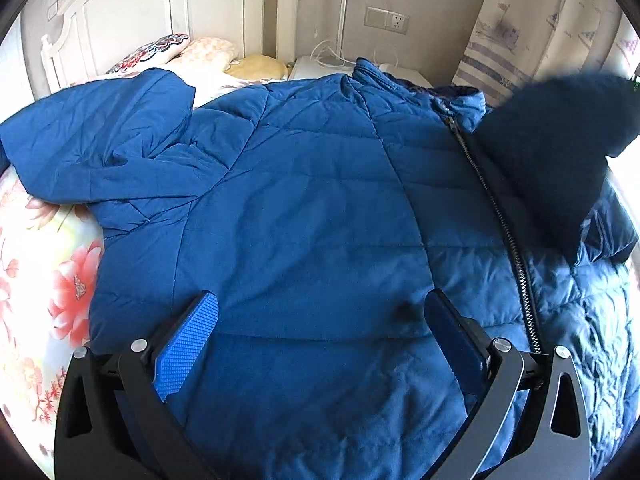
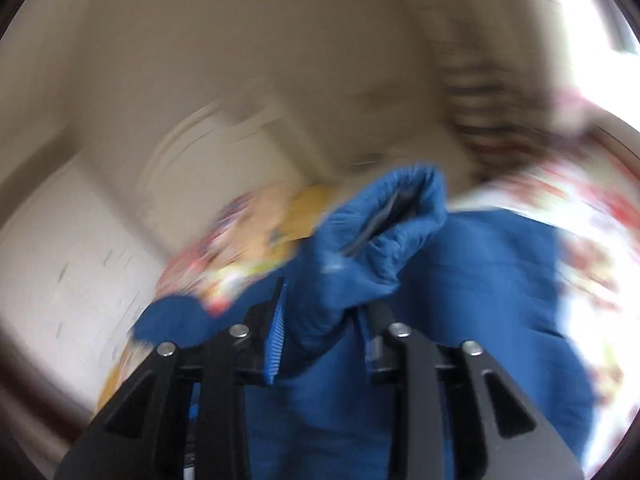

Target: Fold large clothes

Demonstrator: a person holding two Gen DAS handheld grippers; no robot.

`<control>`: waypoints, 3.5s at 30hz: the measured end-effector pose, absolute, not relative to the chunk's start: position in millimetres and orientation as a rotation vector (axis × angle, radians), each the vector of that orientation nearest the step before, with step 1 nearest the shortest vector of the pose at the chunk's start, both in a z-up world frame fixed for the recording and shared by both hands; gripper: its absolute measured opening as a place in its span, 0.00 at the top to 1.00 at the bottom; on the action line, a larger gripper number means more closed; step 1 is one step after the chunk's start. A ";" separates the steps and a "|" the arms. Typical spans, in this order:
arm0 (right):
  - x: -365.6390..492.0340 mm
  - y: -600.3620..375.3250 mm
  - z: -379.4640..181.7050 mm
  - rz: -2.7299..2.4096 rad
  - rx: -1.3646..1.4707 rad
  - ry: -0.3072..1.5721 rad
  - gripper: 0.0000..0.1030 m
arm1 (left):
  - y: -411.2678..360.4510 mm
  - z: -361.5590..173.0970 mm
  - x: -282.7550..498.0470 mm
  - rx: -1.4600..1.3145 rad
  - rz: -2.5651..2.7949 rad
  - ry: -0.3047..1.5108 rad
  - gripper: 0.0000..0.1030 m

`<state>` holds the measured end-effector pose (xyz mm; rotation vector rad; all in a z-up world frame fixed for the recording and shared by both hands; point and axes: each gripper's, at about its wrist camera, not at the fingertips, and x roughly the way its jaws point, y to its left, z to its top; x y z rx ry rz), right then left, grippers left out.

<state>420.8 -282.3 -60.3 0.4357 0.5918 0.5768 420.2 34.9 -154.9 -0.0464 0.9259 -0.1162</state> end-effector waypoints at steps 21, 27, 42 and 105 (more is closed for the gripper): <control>337.6 -422.7 -180.3 0.077 0.665 0.565 0.32 | 58.7 -149.3 449.3 -0.504 -0.167 0.951 0.13; 330.9 -416.2 -174.7 0.066 0.706 0.538 0.32 | 48.2 -132.5 466.8 -0.422 -0.147 0.946 0.69; 330.8 -426.8 -178.0 0.059 0.754 0.511 0.32 | 106.6 -123.0 369.1 -0.391 0.051 0.861 0.80; 402.5 -269.7 -181.5 0.022 -0.014 0.818 0.11 | 29.5 -149.8 458.8 0.045 -0.028 0.838 0.07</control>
